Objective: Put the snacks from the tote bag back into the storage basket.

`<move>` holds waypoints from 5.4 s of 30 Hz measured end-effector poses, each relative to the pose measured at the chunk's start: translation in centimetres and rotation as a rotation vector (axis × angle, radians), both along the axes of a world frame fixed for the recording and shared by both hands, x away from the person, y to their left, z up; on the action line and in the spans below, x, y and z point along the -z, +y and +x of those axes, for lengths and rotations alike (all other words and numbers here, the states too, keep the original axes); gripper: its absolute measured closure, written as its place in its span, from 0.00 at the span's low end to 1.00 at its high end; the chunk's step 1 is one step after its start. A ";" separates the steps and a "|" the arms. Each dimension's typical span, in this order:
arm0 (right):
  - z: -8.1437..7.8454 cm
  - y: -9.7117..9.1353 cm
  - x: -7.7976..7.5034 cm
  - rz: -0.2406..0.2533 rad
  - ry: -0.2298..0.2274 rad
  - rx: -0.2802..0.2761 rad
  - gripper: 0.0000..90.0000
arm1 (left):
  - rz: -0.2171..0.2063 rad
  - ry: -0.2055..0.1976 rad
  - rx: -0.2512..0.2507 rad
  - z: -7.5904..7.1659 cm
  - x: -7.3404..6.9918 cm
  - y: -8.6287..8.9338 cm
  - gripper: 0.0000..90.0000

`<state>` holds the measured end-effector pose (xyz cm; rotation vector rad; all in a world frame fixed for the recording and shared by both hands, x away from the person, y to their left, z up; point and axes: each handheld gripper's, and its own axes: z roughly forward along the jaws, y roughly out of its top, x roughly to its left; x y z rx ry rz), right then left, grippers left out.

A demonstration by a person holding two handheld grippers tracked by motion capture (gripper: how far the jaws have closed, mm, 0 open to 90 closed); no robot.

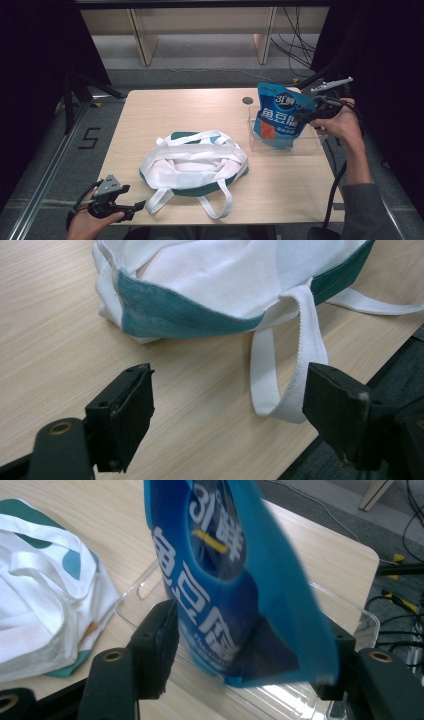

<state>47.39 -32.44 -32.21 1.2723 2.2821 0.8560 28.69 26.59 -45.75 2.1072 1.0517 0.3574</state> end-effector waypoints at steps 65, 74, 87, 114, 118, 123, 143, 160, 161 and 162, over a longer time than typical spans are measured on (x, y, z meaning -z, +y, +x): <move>1.0 -3.7 5.3 0.018 -0.095 0.068 1.00 | 0.021 -0.008 0.033 0.0 0.0 -0.2 0.22; 1.6 -4.2 5.6 0.012 -0.100 0.076 1.00 | 0.013 0.002 0.023 -0.1 0.1 -0.2 0.22; 0.1 -3.6 4.7 0.031 -0.087 0.096 0.91 | 0.029 0.002 0.042 -0.1 -0.1 0.0 0.22; -1.6 1.7 3.4 0.090 -0.120 0.032 0.56 | 0.027 -0.013 0.041 -0.2 -0.3 0.0 0.22; -1.8 2.5 3.4 0.091 -0.119 0.003 0.54 | 0.011 -0.015 0.026 -0.2 -0.2 -0.1 0.22; -2.2 3.2 3.6 0.100 -0.103 -0.019 0.51 | 0.024 -0.013 0.039 -0.2 -0.3 0.0 0.22; -3.9 6.2 4.7 0.156 -0.123 -0.128 0.47 | -0.012 -0.014 0.004 -0.3 -0.2 -0.1 0.22; -5.6 9.3 6.5 0.192 -0.076 -0.203 0.44 | 0.028 -0.020 0.034 -0.2 -0.5 0.3 0.22; -5.8 9.4 6.6 0.195 -0.074 -0.202 0.44 | 0.029 -0.021 0.034 -0.2 -0.5 0.3 0.22; -5.8 9.5 6.7 0.183 -0.082 -0.220 0.43 | 0.029 -0.021 0.035 -0.2 -0.5 0.4 0.22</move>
